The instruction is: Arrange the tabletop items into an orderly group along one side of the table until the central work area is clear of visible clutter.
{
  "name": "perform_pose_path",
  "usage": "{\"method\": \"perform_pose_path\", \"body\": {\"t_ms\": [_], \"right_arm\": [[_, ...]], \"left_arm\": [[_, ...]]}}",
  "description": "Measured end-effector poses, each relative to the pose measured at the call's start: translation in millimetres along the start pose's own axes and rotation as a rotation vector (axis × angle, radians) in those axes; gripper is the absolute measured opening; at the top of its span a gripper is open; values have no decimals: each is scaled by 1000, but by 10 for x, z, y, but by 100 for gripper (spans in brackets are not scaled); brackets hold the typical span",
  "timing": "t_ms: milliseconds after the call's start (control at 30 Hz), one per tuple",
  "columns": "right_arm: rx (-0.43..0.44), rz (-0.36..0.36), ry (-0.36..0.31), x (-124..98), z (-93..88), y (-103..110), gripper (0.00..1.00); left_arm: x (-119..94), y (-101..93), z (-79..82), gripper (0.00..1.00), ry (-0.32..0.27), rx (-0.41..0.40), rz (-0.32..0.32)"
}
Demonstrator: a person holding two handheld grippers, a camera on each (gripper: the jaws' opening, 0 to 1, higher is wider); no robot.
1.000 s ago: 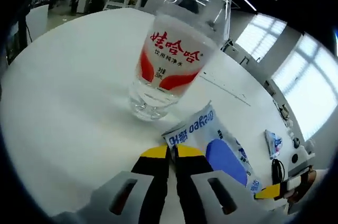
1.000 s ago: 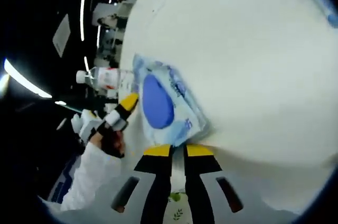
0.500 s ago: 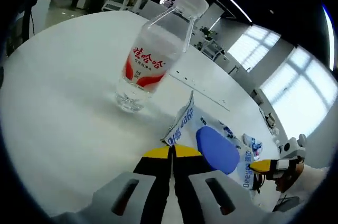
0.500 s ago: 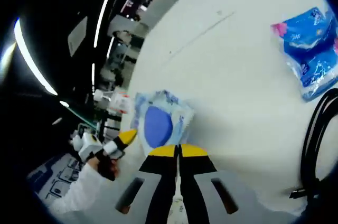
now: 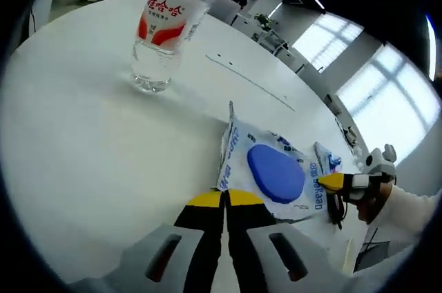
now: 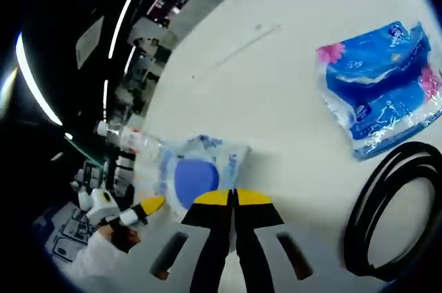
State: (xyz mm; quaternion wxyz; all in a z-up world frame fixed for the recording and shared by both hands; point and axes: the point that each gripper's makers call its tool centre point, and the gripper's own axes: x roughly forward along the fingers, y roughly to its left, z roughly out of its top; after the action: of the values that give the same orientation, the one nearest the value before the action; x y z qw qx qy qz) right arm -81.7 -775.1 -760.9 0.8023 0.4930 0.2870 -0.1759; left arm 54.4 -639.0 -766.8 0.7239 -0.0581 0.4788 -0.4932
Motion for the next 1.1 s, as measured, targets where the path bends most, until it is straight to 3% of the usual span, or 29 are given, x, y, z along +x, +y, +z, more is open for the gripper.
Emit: {"method": "perform_pose_path", "body": {"t_ms": [167, 233, 367, 533, 633, 667, 867, 933, 1000, 1067, 1100], "right_arm": [[-79, 4, -23, 27, 37, 46, 2], [-100, 8, -37, -2, 53, 77, 6], [-111, 22, -66, -85, 66, 135, 23], [-180, -3, -47, -181, -45, 105, 32], [-136, 45, -19, -177, -159, 170, 34], [-95, 64, 6, -162, -226, 209, 34], [-96, 38, 52, -25, -347, 191, 32], [-80, 54, 70, -16, -396, 217, 26], [-107, 21, 74, -32, -424, 152, 17], [-116, 2, 78, -49, -430, 96, 4], [-104, 4, 75, -47, -430, 88, 4]], "left_arm": [[-33, 21, -19, 0, 5, 46, 32], [-66, 35, -9, 6, 5, 50, 47], [-198, 72, 79, 18, -50, 15, 64], [-269, 164, 161, 24, -81, 0, 75], [-216, 189, 173, 24, -50, 19, 73], [-186, 201, 179, 24, -37, 29, 76], [-37, 153, 210, 17, -12, 55, 61], [4, 115, 176, 12, 9, 67, 52], [30, 66, 131, 5, 29, 87, 39], [32, 70, 138, 4, 23, 126, 52], [32, 51, 129, 3, 27, 126, 43]]}}
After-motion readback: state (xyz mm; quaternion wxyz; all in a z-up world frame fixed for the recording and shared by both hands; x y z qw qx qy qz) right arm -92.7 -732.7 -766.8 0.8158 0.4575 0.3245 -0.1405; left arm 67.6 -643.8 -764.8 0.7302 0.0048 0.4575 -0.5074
